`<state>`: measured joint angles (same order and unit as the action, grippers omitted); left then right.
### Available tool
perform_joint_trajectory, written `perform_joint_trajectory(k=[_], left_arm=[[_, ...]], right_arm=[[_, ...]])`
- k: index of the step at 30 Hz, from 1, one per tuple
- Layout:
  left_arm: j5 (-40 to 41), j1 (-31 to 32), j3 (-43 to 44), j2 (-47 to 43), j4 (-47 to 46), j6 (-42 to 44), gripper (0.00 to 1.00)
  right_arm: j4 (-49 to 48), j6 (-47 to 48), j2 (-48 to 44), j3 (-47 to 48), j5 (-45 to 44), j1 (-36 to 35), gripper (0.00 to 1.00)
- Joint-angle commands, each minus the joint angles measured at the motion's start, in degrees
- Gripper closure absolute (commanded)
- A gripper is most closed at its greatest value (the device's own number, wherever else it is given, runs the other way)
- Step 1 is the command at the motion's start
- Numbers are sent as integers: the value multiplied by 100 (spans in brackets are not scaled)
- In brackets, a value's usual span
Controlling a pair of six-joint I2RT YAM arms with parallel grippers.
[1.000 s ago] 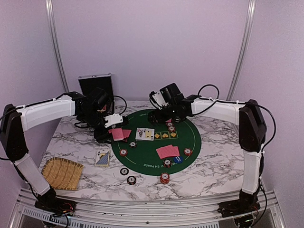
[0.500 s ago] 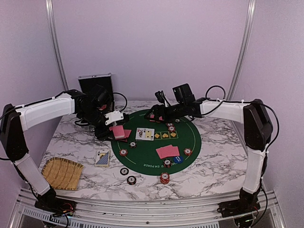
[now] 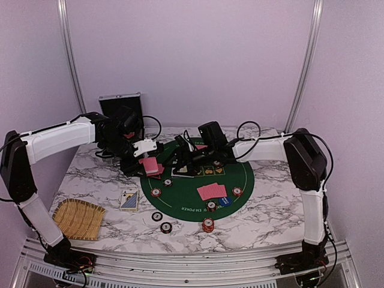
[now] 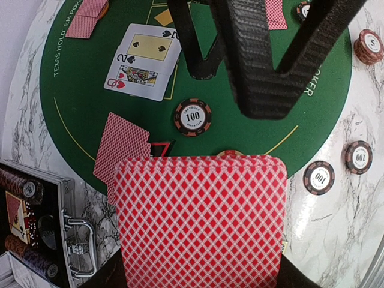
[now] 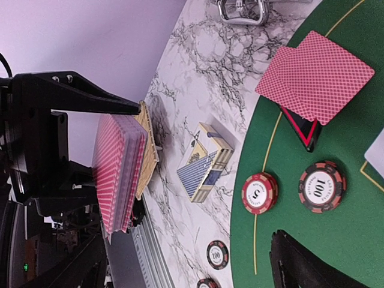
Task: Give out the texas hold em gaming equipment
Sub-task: Pick up the poker card from the face-down deck piles.
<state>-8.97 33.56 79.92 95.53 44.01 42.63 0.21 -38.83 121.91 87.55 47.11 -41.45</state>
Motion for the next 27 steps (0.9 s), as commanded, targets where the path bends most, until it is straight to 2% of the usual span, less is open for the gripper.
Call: perform_joint_trajectory(k=[1,15,27], left_arm=[[-105,-18,179,52,12,-26,100],[-156,25,252,124,3,-53,100],[-177,87,340,200,4,-94,100]], right_arm=[[-500,-397,171,396,283,-92,8],[-1563,-1383,673,648,626,-176,9],[-1599,-1641,1155,1394,761,-332,8]])
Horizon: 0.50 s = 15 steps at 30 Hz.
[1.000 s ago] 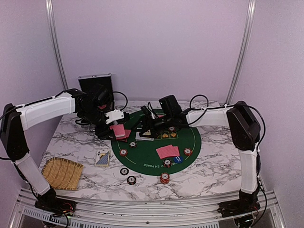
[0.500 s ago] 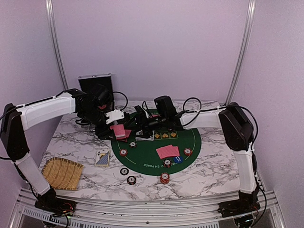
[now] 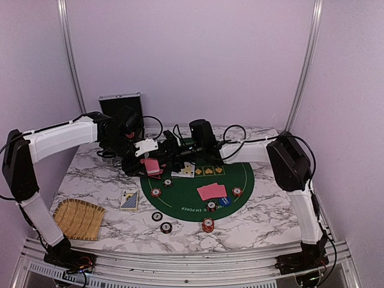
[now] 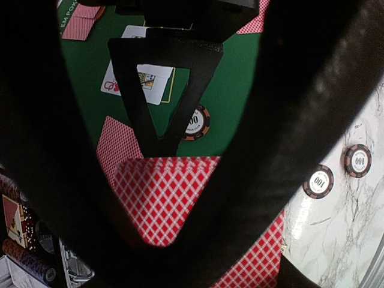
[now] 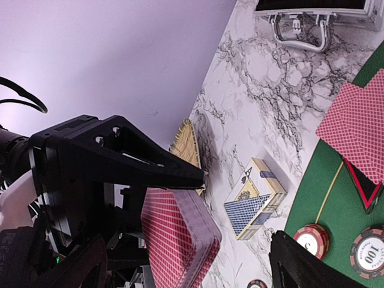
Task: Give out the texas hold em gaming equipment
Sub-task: Pick up the poker card from the face-down deck piles.
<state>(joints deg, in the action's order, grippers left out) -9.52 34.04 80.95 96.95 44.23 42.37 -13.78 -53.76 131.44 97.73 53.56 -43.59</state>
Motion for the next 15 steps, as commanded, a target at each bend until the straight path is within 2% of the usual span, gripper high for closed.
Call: perform_joint_trajectory(k=[1,12,15], left_arm=[[-121,41,242,56,-13,-71,100],[-136,50,299,72,-13,-71,100],[-125,58,299,62,-11,-62,100]], right_arm=[[-182,-164,259,430,130,-130,8],[-371,-449,617,731,250,-228,14],[-343,-461,701,777,280,-229,20]])
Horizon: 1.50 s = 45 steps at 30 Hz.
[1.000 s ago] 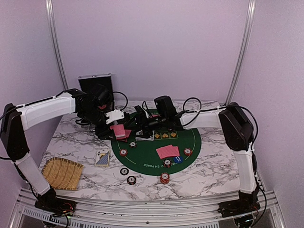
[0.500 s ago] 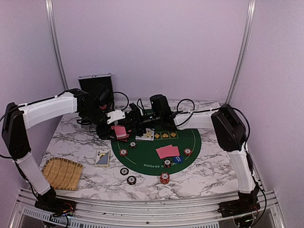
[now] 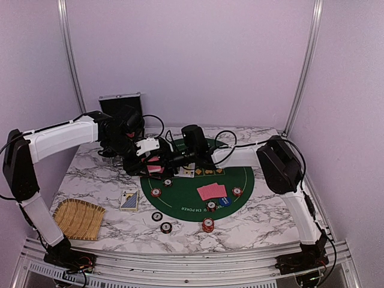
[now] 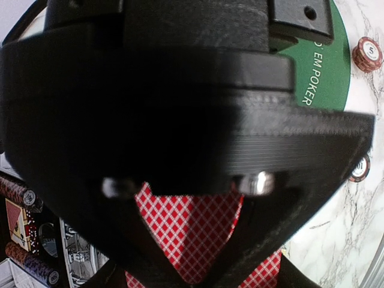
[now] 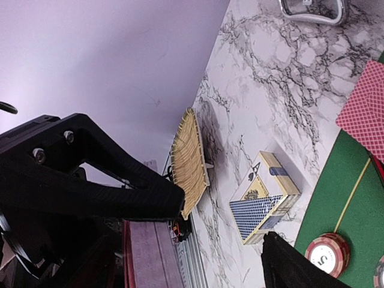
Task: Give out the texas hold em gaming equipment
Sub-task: Pick up the poker card from the face-down deck piles.
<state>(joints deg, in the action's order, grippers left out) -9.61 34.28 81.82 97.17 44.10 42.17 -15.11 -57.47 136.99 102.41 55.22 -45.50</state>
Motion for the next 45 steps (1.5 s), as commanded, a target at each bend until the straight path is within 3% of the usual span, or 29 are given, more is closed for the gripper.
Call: perform_joint_trajectory(k=[1,22,29,45], left_arm=[[-117,28,211,38,2,-44,100],[-44,29,194,-32,-2,-25,100],[-24,26,186,-31,2,-17,100],[16,26,132,-31,1,10,100]], right_arm=[[-191,-94,173,327,126,-38,22],[339,540,-731,-749,-248,360,33],[-100,214,-1014,-1034,-178,382,53],[-824,-261,-1561,-1623,3,569,84]])
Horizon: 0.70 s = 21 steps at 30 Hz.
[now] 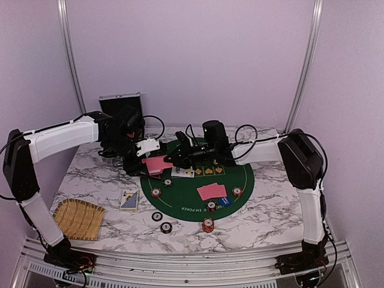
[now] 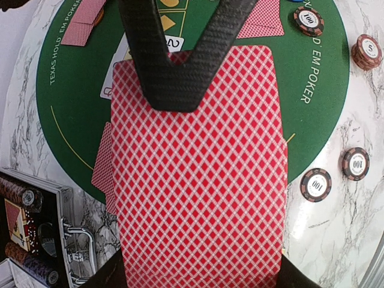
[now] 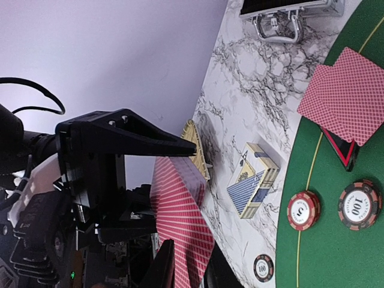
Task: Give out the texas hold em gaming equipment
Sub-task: Pick up the poker card from the face-down deck piles.
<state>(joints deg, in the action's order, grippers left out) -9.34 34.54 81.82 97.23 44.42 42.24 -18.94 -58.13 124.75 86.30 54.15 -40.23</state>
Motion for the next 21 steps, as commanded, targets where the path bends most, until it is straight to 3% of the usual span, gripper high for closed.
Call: perform_joint_trajectory(k=[1,12,21], left_arm=[[-9,0,132,-25,-32,5,100],[68,-9,81,-49,-35,30,100],[116,-18,29,-112,-31,49,100]], right_arm=[[-456,-210,-351,-27,121,45,85],[290,289,-756,-166,156,445,100],[1550,1159,-1146,16,-84,1048,100]])
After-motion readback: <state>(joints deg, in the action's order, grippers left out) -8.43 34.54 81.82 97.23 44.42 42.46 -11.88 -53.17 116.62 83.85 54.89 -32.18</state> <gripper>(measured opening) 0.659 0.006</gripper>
